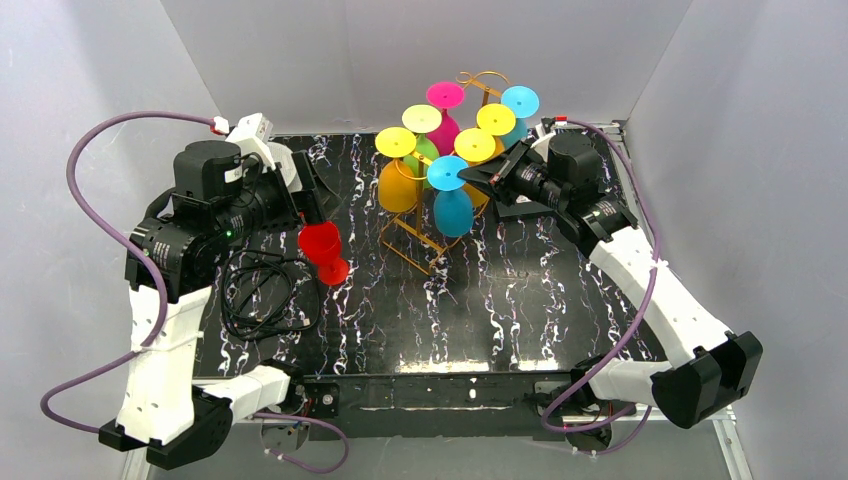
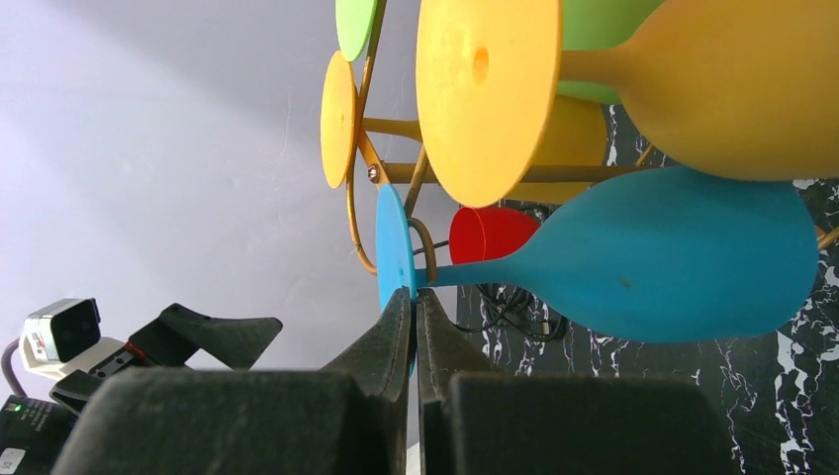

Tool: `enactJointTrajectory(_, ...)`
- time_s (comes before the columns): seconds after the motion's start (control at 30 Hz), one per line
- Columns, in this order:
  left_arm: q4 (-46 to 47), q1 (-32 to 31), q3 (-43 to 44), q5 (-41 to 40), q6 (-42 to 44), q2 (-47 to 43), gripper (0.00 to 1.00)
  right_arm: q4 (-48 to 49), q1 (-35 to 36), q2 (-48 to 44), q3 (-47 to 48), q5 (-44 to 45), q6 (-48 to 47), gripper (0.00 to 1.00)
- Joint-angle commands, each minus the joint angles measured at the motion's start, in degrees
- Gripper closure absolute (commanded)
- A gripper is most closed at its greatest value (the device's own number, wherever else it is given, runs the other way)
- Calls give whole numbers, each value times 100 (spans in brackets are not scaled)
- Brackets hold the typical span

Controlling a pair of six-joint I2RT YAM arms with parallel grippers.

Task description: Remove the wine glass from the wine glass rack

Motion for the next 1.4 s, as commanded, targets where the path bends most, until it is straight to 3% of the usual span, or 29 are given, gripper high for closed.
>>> enactJointTrajectory(0.0, 28, -23, -63, 84, 67, -50, 2, 180, 27, -38, 210, 52, -68, 99)
enactJointTrajectory(1.37, 81, -66, -37, 178, 22, -48, 2, 265, 23, -437, 33, 54, 161, 99)
